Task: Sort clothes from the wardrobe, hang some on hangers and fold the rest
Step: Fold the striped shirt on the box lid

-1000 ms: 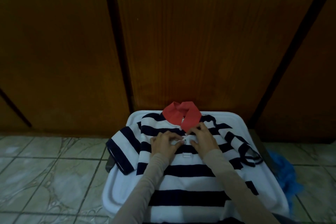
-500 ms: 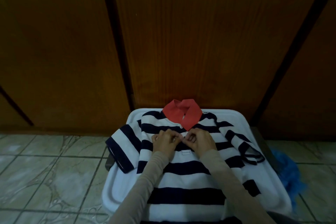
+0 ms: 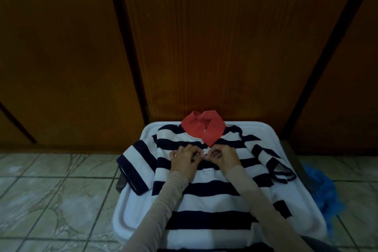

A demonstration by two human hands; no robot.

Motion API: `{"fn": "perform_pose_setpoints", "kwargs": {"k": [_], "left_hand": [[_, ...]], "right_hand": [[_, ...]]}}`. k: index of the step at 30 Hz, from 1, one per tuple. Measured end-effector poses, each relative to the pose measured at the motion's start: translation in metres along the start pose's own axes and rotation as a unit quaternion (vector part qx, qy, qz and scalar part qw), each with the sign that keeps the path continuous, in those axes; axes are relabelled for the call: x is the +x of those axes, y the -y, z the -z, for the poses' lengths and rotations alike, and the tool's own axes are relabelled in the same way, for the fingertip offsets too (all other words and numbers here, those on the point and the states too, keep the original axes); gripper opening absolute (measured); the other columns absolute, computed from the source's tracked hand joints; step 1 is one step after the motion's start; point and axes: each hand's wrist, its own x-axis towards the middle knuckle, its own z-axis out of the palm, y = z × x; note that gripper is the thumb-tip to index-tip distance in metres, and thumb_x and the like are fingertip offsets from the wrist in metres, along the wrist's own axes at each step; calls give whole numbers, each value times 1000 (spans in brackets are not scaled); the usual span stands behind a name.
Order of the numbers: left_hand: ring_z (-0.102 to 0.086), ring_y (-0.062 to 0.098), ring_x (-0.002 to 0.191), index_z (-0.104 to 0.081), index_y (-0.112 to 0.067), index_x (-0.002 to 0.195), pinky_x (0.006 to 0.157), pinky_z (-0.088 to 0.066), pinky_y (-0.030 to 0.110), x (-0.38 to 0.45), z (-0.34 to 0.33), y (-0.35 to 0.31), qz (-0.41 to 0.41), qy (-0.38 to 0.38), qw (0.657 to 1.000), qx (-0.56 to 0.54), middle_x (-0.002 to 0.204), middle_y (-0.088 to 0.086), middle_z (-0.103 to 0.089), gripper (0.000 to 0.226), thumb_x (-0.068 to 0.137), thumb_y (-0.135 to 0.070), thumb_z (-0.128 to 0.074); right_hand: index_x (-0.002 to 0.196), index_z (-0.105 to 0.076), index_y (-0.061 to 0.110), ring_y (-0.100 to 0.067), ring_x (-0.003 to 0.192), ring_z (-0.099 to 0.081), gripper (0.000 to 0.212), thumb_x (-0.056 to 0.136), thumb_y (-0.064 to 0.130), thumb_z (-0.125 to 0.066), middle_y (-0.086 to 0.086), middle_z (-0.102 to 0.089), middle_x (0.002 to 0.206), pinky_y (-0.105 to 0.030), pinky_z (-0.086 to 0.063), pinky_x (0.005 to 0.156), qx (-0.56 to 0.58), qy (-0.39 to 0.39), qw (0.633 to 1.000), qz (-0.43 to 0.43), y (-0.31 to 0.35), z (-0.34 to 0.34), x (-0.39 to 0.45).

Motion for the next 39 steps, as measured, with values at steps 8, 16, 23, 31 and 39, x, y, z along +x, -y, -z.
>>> {"fn": "perform_pose_setpoints", "kwargs": {"k": [8, 16, 23, 31, 39], "left_hand": [[-43, 13, 111, -58, -27, 114, 93, -19, 30, 1, 1, 0, -6, 24, 999, 21, 115, -10, -56, 26, 98, -36, -40], [-48, 9, 103, -58, -29, 112, 76, -12, 21, 2, 2, 4, -2, 21, 999, -28, 95, -12, -56, 22, 93, -38, -50], [-54, 6, 94, -64, -28, 101, 83, -17, 21, 2, 4, 3, 7, 15, 995, -96, 91, -10, -63, 17, 86, -37, -63], [-55, -5, 69, -60, -43, 72, 97, -41, 46, 5, -2, 10, -1, 19, 984, -179, 67, -23, -59, 17, 75, -34, -74], [-52, 11, 105, -59, -34, 123, 99, -20, 26, -3, 1, 3, -15, 33, 997, -66, 110, -5, -55, 33, 90, -31, -58]], "right_hand": [[59, -54, 19, -4, 60, -46, 32, 75, -1, -74, 1, -54, 65, -6, -40, 57, 61, 24, 998, 5, 1, 5, 0], [62, -57, 17, -4, 61, -50, 29, 75, -4, -72, 4, -56, 64, -5, -41, 57, 85, 17, 996, -10, -1, 6, 0], [82, -69, -7, -8, 62, -50, 11, 72, -10, -72, -9, -63, 76, -6, -43, 58, 80, -14, 997, 1, -3, 4, -2], [81, -72, -7, 4, 55, -58, 15, 68, -3, -78, -20, -71, 86, -5, -45, 60, 51, -46, 998, 4, -5, 2, -4], [91, -62, 13, -13, 70, -53, 16, 79, 11, -72, 2, -53, 65, -19, -41, 68, -111, -5, 993, -33, 8, 9, -7]]}}
